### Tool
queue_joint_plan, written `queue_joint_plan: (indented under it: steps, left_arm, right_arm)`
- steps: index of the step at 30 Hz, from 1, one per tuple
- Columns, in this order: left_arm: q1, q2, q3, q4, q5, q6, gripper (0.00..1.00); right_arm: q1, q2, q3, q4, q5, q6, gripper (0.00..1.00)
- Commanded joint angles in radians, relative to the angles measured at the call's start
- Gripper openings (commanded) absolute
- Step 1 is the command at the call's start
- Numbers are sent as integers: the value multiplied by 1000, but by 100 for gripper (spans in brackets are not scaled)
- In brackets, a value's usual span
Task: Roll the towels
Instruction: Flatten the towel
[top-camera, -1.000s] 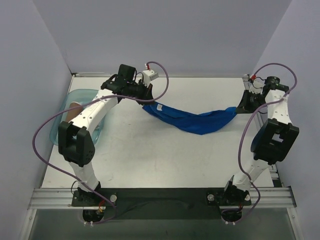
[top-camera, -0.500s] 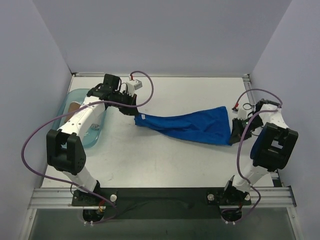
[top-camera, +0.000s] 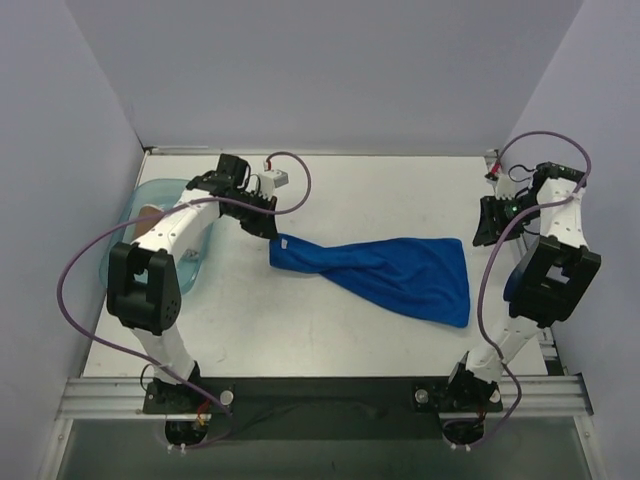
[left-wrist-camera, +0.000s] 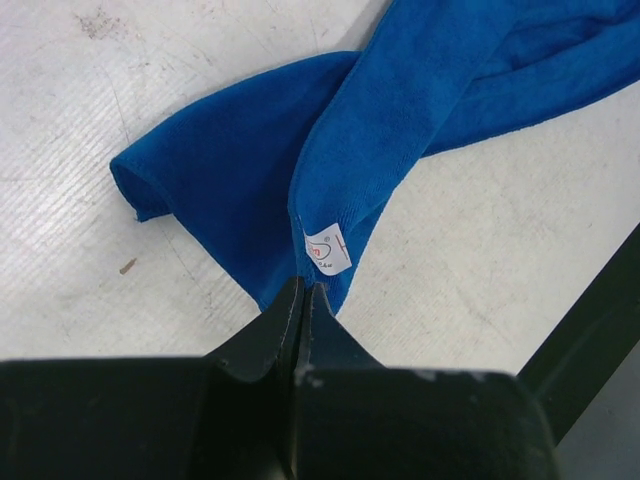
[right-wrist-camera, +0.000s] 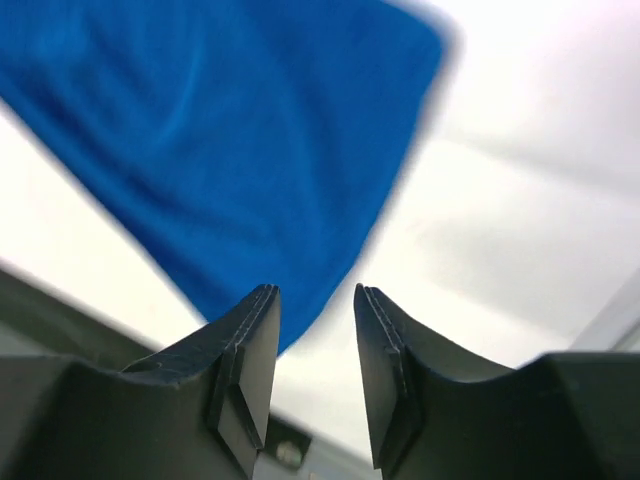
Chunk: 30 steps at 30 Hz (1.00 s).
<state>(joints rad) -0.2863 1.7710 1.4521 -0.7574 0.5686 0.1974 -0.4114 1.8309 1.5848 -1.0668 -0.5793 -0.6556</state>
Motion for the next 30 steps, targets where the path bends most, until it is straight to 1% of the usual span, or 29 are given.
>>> queue_joint_plan:
  steps: [1, 2, 3, 7, 12, 14, 19, 25, 28, 30]
  left_arm:
    - [6, 22, 76, -2, 36, 13, 0]
    - [6, 33, 80, 0, 36, 11, 0]
    - [6, 38, 83, 1, 36, 11, 0]
    - [6, 62, 100, 9, 45, 2, 0]
    - [6, 76, 103, 20, 47, 0, 0]
    - [6, 82, 103, 26, 43, 0, 0]
    - [6, 93, 111, 33, 40, -7, 0]
    - [6, 108, 126, 41, 48, -24, 0]
    - [6, 117, 137, 46, 51, -32, 0]
    - [6, 119, 140, 49, 51, -35, 0]
  right_arm:
    - [20, 134, 118, 102, 16, 189, 35]
    - [26, 163, 182, 114, 31, 226, 33]
    - [42, 218, 211, 114, 54, 240, 32]
    - [69, 310, 285, 113, 99, 286, 33]
    - [82, 373, 284, 114, 108, 315, 44]
    - [83, 399, 285, 122, 101, 336, 46]
    - [94, 459, 303, 131, 88, 367, 46]
    - [100, 496, 330, 130, 73, 389, 42]
    - [98, 498, 334, 130, 33, 393, 36]
    - [98, 493, 336, 130, 13, 401, 27]
